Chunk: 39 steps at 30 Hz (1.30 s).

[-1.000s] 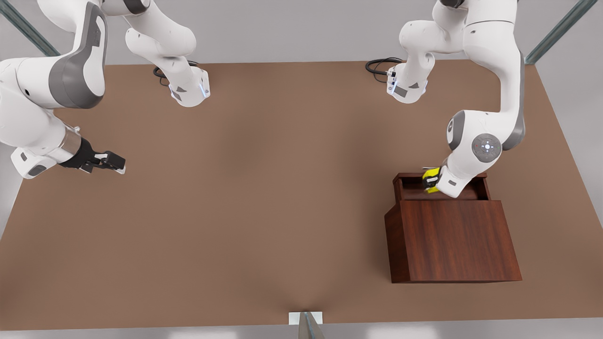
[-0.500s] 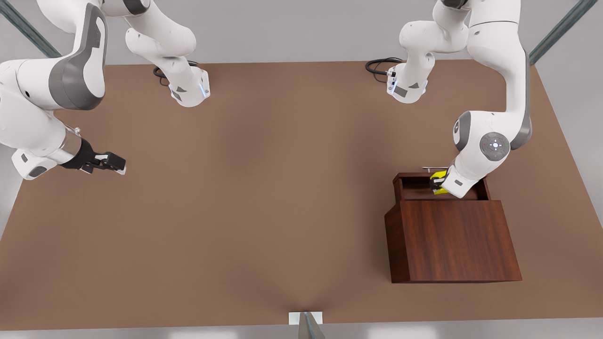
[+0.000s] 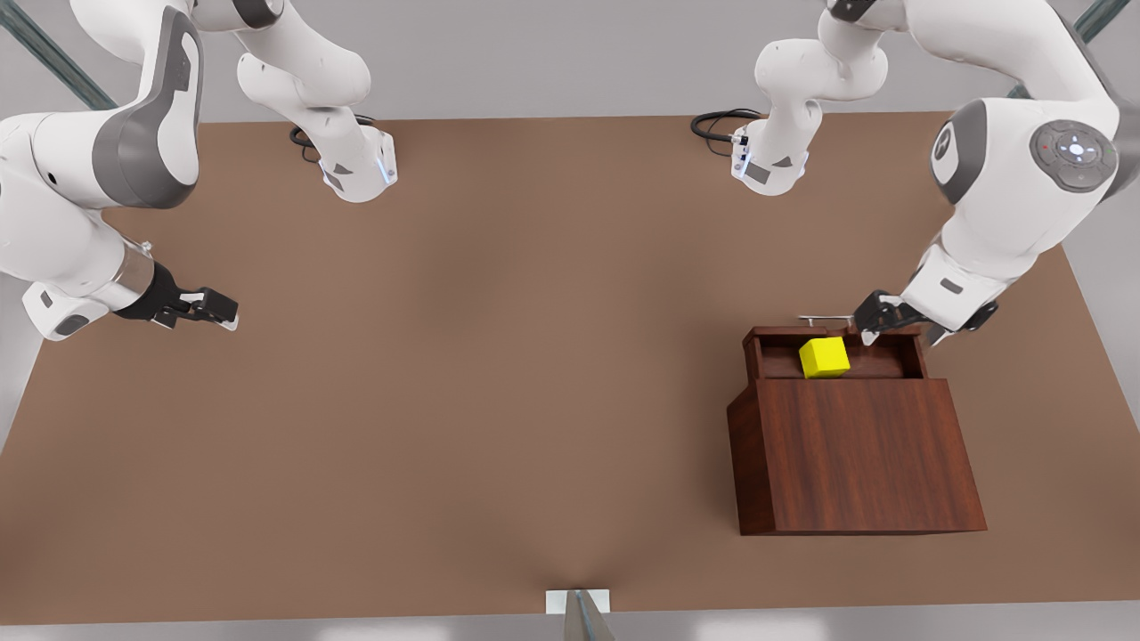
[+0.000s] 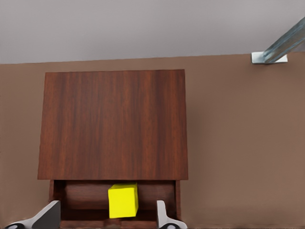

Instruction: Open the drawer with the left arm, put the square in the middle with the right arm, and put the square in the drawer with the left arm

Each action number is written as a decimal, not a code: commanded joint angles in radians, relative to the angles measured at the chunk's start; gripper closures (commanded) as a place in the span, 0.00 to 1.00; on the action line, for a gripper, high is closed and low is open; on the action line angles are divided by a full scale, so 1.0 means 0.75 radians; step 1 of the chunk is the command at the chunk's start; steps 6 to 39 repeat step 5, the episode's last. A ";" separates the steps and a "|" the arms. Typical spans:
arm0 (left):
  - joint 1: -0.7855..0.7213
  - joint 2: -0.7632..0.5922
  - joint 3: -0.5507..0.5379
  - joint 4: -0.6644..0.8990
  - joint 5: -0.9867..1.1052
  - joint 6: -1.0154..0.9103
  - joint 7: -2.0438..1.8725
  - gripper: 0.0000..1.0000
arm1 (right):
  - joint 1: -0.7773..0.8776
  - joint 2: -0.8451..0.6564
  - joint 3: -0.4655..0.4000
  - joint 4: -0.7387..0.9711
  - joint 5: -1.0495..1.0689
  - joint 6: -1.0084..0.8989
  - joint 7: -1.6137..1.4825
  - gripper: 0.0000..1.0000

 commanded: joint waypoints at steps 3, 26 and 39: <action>0.011 -0.024 0.010 -0.002 -0.002 -0.397 0.274 0.00 | 0.000 -0.001 0.000 0.001 0.000 0.000 -0.001 0.00; 0.015 0.003 0.010 0.011 -0.002 -0.408 0.274 0.00 | 0.000 -0.001 0.000 0.001 0.000 0.000 -0.001 0.00; 0.015 0.003 0.010 0.011 -0.002 -0.408 0.274 0.00 | 0.000 -0.001 0.000 0.001 0.000 0.000 -0.001 0.00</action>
